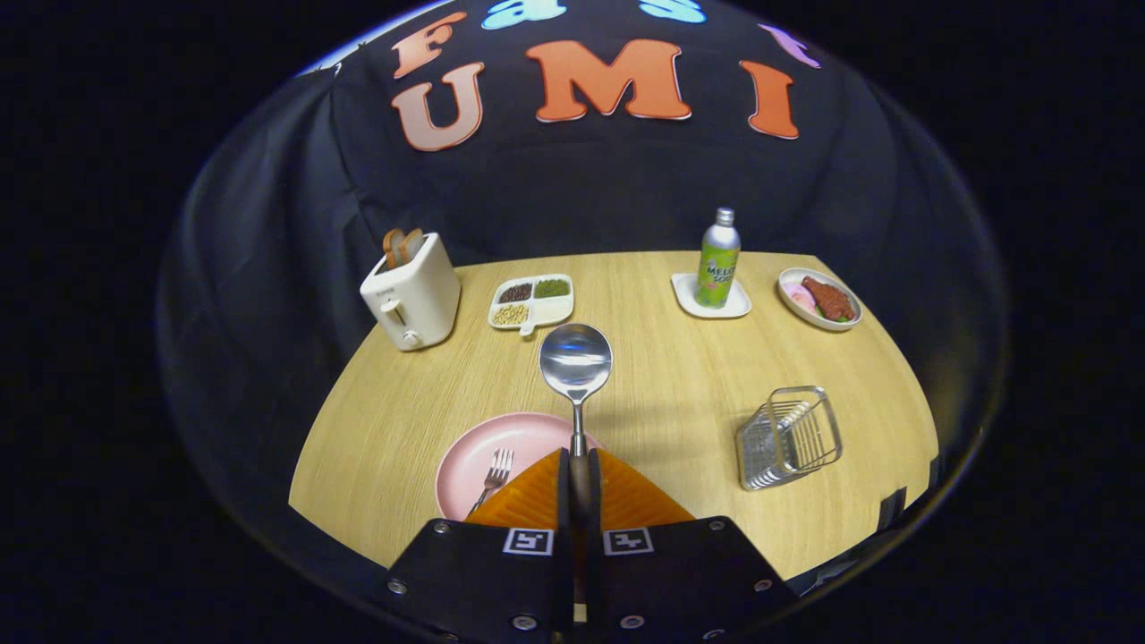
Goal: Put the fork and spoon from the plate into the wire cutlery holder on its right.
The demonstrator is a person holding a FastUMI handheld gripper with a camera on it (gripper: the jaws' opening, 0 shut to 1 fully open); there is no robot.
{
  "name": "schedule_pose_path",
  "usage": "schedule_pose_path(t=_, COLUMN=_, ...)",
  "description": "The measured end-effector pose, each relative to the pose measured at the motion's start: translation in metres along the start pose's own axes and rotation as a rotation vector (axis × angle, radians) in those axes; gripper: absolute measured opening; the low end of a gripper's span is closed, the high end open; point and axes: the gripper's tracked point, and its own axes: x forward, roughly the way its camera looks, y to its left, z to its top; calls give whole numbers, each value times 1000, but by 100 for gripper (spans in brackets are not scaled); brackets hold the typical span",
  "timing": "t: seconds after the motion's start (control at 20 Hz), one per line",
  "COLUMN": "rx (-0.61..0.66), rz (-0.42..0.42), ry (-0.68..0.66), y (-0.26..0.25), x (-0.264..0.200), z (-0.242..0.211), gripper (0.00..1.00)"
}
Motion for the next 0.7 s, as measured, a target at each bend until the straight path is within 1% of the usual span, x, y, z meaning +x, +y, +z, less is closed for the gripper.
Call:
schedule_pose_path(t=0.2, rx=-1, rz=-64, ry=-85, y=-52, x=-30, z=34, gripper=6)
schedule_pose_path(t=0.35, rx=-12, rz=-99, ry=-108, y=-85, x=-44, z=54, gripper=6)
schedule_pose_path(t=0.5, rx=-26, rz=-109, ry=-83, y=-112, x=-47, z=54, gripper=6)
schedule_pose_path(t=0.55, rx=-28, rz=-102, ry=-63, y=-118, x=-45, z=52, gripper=6)
schedule_pose_path(t=0.7, rx=-27, rz=-123, ry=-16, y=-140, x=-40, z=40, gripper=6)
